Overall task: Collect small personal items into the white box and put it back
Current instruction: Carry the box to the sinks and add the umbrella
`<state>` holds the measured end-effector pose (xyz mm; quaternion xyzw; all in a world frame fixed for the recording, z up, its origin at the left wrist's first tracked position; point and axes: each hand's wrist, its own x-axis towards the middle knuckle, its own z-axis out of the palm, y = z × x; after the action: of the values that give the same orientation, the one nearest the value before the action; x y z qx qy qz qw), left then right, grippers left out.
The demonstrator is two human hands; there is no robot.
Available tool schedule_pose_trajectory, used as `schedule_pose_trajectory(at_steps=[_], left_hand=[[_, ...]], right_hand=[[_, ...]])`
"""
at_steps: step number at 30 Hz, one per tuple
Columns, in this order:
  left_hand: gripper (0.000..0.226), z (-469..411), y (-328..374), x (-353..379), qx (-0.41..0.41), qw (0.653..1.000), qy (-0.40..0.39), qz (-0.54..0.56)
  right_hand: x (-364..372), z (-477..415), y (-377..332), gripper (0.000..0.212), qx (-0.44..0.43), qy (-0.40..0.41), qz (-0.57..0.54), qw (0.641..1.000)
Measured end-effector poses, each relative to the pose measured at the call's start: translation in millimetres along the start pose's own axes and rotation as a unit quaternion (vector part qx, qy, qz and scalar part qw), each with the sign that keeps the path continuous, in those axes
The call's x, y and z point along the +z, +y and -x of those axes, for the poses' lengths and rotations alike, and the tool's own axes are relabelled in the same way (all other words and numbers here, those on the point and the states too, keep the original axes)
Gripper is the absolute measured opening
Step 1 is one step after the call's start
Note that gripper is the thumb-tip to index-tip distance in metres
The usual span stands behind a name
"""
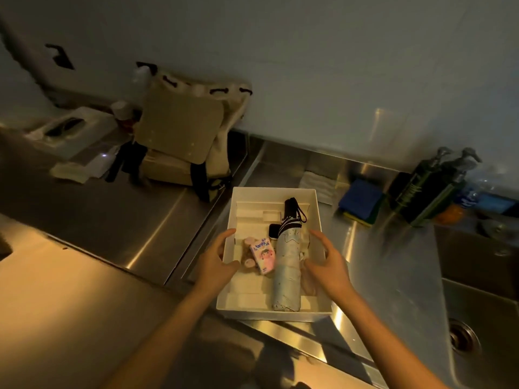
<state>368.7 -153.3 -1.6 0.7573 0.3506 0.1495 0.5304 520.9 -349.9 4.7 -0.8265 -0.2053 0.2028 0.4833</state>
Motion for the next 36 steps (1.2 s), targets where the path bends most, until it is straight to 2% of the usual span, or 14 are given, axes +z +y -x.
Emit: schedule_pose_trajectory(at_steps=[12, 26, 29, 31, 33, 36], left_hand=[[0.058, -20, 0, 15, -0.035, 0.998, -0.005, 0.043], [0.06, -49, -2, 31, -0.038, 0.998, -0.008, 0.05], [0.061, -52, -7, 32, -0.037, 0.999, -0.012, 0.038], [0.061, -54, -9, 32, -0.036, 0.999, -0.016, 0.032], [0.062, -54, -10, 31, -0.035, 0.999, -0.013, 0.02], [0.063, -54, -11, 31, -0.036, 0.999, -0.003, 0.021]], right_hand=[[7, -20, 17, 0.067, 0.031, -0.002, -0.005, 0.999], [5, -40, 28, 0.06, 0.029, 0.022, -0.011, 0.999], [2, -40, 32, 0.06, 0.013, -0.023, -0.008, 1.0], [-7, -39, 35, 0.056, 0.008, -0.067, -0.071, 0.995], [-23, -39, 49, 0.05, 0.031, -0.042, -0.132, 0.99], [-49, -38, 84, 0.051, 0.039, 0.053, -0.048, 0.997]])
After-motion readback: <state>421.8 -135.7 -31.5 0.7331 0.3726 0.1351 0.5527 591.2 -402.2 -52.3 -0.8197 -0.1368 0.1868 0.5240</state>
